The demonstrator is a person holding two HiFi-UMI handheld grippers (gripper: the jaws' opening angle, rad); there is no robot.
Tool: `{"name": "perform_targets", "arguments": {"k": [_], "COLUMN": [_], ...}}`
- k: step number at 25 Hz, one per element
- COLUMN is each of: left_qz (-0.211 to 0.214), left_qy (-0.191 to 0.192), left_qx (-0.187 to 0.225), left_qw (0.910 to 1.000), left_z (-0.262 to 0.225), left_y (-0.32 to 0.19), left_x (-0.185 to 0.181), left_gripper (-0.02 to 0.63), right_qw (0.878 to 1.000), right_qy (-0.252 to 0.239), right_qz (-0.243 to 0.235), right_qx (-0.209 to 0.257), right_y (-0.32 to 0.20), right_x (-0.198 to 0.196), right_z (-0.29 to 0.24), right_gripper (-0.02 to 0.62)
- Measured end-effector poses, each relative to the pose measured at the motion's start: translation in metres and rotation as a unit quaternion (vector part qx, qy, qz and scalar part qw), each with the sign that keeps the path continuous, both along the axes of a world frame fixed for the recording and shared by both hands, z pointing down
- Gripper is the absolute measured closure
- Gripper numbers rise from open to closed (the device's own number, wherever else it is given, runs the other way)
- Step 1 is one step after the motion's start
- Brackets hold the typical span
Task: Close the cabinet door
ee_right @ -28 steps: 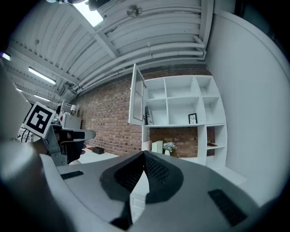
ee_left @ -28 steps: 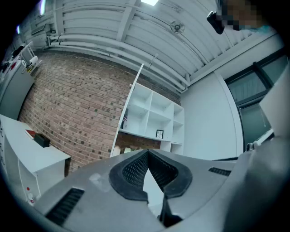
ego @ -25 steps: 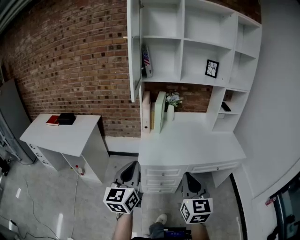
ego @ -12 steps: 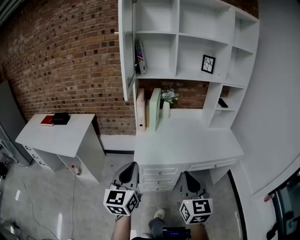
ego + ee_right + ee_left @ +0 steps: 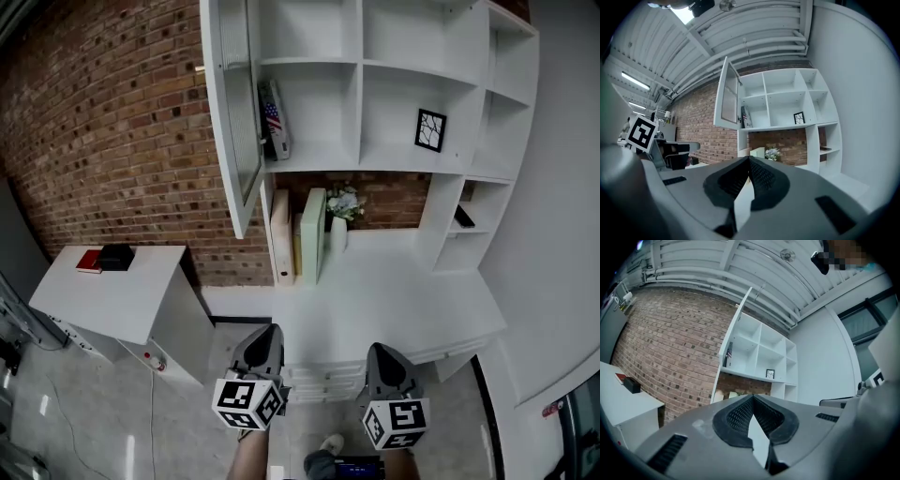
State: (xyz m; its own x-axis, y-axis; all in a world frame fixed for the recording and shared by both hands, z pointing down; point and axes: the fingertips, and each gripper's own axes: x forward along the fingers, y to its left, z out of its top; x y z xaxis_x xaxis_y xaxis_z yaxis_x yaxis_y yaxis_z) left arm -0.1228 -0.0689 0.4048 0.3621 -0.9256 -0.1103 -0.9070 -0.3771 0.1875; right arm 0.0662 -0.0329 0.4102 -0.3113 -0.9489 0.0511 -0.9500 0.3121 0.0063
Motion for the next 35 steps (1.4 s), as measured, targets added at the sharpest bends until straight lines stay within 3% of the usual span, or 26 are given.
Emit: {"name": "perform_targets", "arguments": {"k": [7,12,25,32,33,35], "left_qz": [-0.032,-0.057,-0.108,-0.115,-0.111,-0.104], "left_qy": [0.004,0.004,0.026,0.042,0.043,0.043], "left_qx": [0.023,0.036,0.068,0.078,0.079,0.083], "left_qw": [0.9992,0.9977,0.9915,0.9894,0.9898,0.9902], "left_z": [-0.024,-0.03,-0.051,-0.06,-0.061,-0.064], "left_y": [-0.103,-0.144,-0.178,-0.19,-0.19,-0.189], "left_x": [-0.004,-0.003,-0.018,-0.037,-0.038,-0.04], "left_gripper": [0.6,0.6,0.597,0.588,0.577,0.485], "right_qw": [1.0,0.999,0.998,0.998,0.998,0.998], "right_qy": [-0.005,-0.013,-0.028,-0.03,-0.03,-0.031], "right_qz": [-0.018,-0.029,-0.055,-0.052,-0.053,-0.055], "right_qx": [0.013,0.021,0.025,0.023,0.023,0.021], "right_y": [-0.094,-0.136,-0.162,-0.175,-0.176,-0.179], "right_x": [0.001,0.01,0.006,-0.001,-0.003,-0.008], "right_z": [-0.021,-0.026,-0.026,-0.027,-0.028,-0.027], "right_gripper": [0.594,0.594,0.594,0.594,0.594,0.594]}}
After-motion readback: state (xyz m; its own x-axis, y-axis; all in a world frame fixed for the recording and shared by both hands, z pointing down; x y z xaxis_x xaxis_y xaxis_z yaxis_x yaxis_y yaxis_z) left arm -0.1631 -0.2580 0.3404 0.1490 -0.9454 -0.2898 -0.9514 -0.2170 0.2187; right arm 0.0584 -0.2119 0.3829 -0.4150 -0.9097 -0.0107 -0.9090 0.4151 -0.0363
